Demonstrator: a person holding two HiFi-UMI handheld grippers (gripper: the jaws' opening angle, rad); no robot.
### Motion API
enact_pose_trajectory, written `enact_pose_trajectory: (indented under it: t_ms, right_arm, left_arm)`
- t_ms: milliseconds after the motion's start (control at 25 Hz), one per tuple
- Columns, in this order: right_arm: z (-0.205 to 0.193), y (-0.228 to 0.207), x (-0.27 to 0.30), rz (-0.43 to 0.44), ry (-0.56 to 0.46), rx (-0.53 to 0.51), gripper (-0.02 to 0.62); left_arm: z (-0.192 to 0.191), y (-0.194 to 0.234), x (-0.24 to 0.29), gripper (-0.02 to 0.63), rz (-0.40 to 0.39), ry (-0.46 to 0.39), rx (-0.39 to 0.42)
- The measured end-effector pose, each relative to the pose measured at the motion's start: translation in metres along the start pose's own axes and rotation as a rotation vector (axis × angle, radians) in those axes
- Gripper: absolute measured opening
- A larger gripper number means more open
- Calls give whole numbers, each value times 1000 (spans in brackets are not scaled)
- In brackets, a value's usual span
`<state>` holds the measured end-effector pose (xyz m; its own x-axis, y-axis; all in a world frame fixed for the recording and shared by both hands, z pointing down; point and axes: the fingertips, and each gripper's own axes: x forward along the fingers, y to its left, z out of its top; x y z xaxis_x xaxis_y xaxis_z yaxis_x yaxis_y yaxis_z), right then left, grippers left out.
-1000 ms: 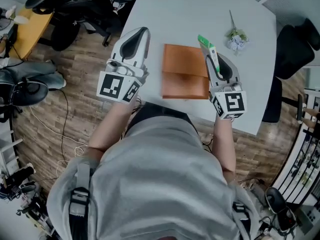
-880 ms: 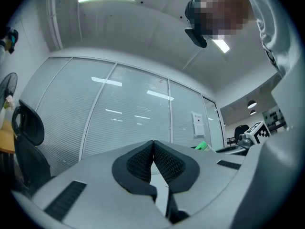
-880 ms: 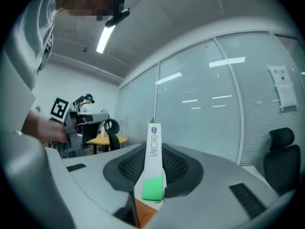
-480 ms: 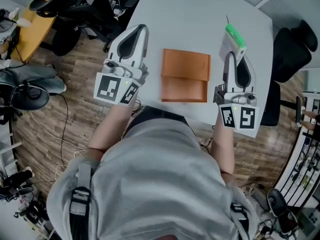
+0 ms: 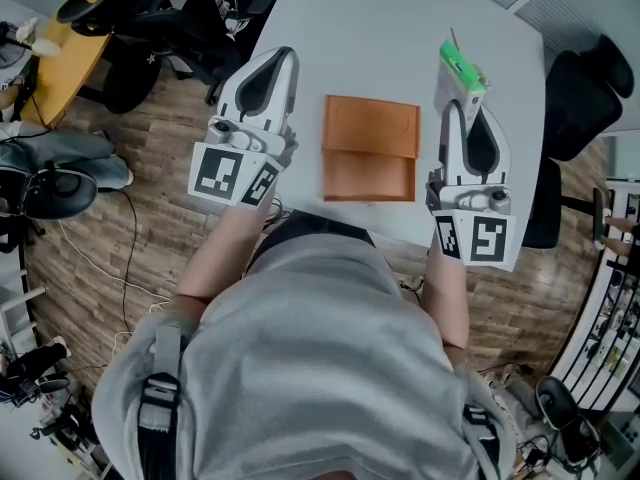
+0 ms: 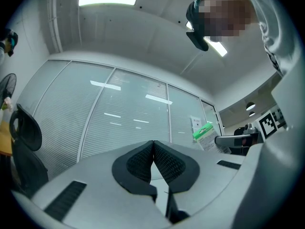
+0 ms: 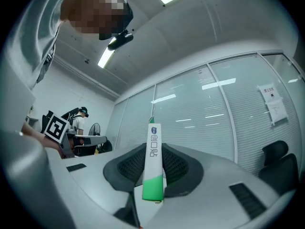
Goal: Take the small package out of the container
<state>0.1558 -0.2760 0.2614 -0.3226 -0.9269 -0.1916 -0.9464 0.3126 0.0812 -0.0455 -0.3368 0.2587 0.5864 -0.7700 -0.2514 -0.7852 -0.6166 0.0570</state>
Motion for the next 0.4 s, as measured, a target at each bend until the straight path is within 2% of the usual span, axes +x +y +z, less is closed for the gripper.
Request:
enact_pose_trajectory:
  t_ms: [400]
  right_arm:
    - [6,6,-2,-34,-7,-2,114]
  left_arm:
    - [2,1,-7,20,0,3,-7]
